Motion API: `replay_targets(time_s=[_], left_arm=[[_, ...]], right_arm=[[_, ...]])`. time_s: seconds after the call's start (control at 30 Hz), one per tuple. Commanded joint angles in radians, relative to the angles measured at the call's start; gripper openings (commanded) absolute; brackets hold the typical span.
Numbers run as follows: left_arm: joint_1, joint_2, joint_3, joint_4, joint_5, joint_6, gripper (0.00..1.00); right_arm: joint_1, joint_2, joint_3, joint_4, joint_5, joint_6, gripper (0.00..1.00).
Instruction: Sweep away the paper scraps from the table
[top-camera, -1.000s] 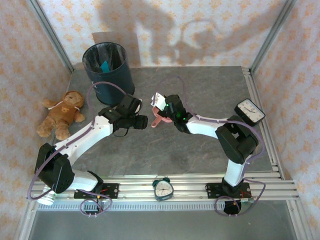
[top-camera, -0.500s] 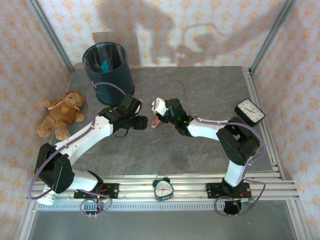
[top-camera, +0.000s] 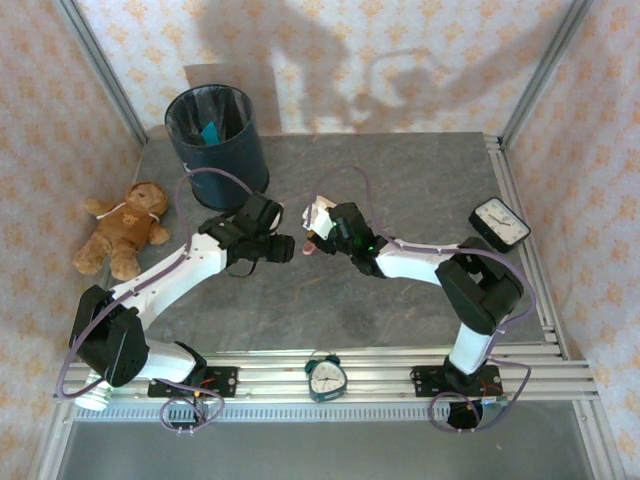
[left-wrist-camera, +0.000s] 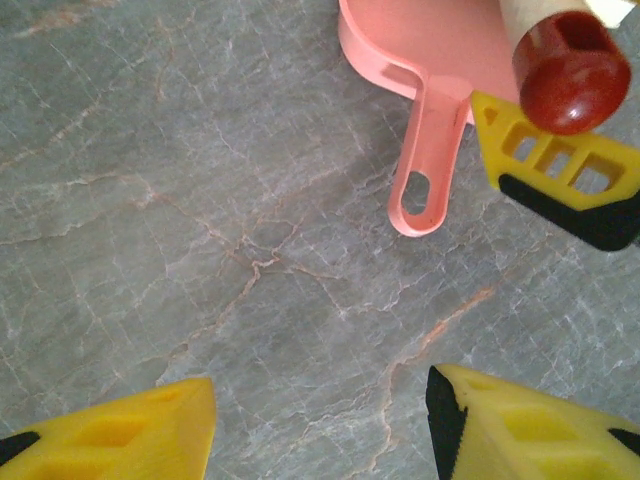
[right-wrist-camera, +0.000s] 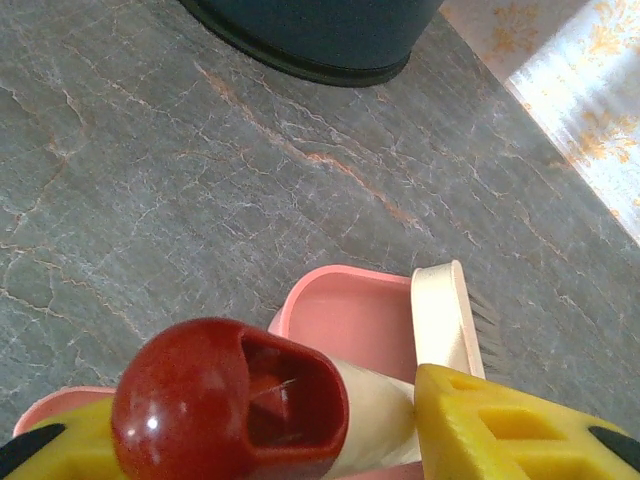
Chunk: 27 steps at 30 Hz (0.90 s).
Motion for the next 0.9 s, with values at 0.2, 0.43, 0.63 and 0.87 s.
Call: replay_targets(time_s=[0.2,0.43,0.63,0.87], left_arm=[[0.012,-0.008,-0.027,0.033,0.018,-0.017,0.59],[0.012,-0.018,-0.035,0.032,0.015,-0.015,0.59],[0.013,-0.04,-0.046,0.036,0.009,-0.007,0.6],[0.013,-0.057,-0.057,0.027,-0.023,0.01,0.61]], right_arm=[[0.013,-0.027,-0.024,-0.089,-0.053,0.028,0.54],[0.018,-0.007,-0.008,-0.153,-0.089,0.02,0.56],[0.029,0.027,0.031,-0.228,-0.107,-0.002,0.57],[0.046,0.032,0.057,-0.303,-0.098,-0.034,0.6]])
